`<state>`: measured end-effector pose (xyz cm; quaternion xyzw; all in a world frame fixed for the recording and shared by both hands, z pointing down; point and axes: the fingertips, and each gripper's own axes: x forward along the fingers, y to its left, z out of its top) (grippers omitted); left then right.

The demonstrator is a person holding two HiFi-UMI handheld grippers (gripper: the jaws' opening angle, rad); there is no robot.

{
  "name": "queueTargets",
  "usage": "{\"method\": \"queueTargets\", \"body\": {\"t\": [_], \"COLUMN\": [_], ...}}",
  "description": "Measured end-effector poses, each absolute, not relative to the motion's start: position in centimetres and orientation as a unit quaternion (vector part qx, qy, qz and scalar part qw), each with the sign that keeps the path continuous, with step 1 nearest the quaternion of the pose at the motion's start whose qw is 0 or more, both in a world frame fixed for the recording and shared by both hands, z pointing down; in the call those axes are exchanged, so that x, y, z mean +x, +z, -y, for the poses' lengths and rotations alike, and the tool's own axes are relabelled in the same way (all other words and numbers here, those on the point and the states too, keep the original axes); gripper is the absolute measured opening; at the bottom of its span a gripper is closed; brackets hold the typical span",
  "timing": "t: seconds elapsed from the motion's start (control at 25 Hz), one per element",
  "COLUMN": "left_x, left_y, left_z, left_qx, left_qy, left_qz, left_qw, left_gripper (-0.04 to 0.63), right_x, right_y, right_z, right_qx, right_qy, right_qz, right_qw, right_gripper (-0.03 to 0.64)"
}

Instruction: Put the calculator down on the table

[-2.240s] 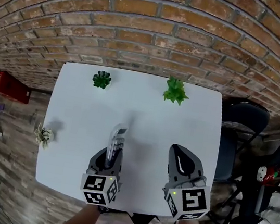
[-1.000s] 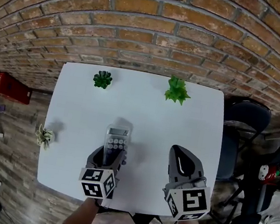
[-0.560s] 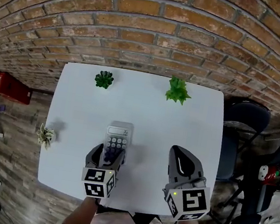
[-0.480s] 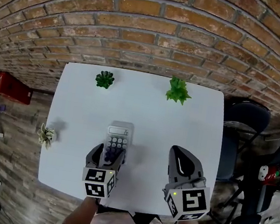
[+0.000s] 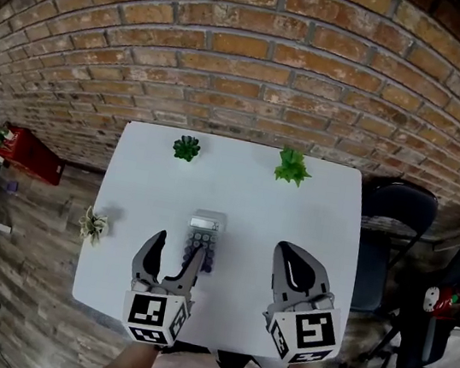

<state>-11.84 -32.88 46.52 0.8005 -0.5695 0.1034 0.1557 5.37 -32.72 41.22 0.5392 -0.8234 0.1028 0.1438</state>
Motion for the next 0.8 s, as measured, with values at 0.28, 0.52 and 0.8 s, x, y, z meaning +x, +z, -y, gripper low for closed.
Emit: {"method": "queueTargets", "body": {"t": [0.28, 0.52, 0.8], "left_x": [-12.6, -12.7, -12.7], "left_y": [33.7, 27.4, 25.7], "left_z": [32.0, 31.1, 30.2], "left_qx": [0.803, 0.791, 0.79], "left_qy": [0.033, 0.009, -0.006], "left_qz": [0.593, 0.611, 0.613], "left_qw": [0.041, -0.009, -0.021], "left_gripper": [0.197, 0.017, 0.014], "right_x": [3.3, 2.6, 1.5], "right_y": [34.0, 29.5, 27.3], "right_z": [32.0, 31.5, 30.7], "right_qx": [0.527, 0.521, 0.511], "right_qy": [0.042, -0.003, -0.034], "right_qz": [0.844, 0.852, 0.858], "right_qw": [0.086, 0.055, 0.045], "right_gripper": [0.002, 0.001, -0.002]}}
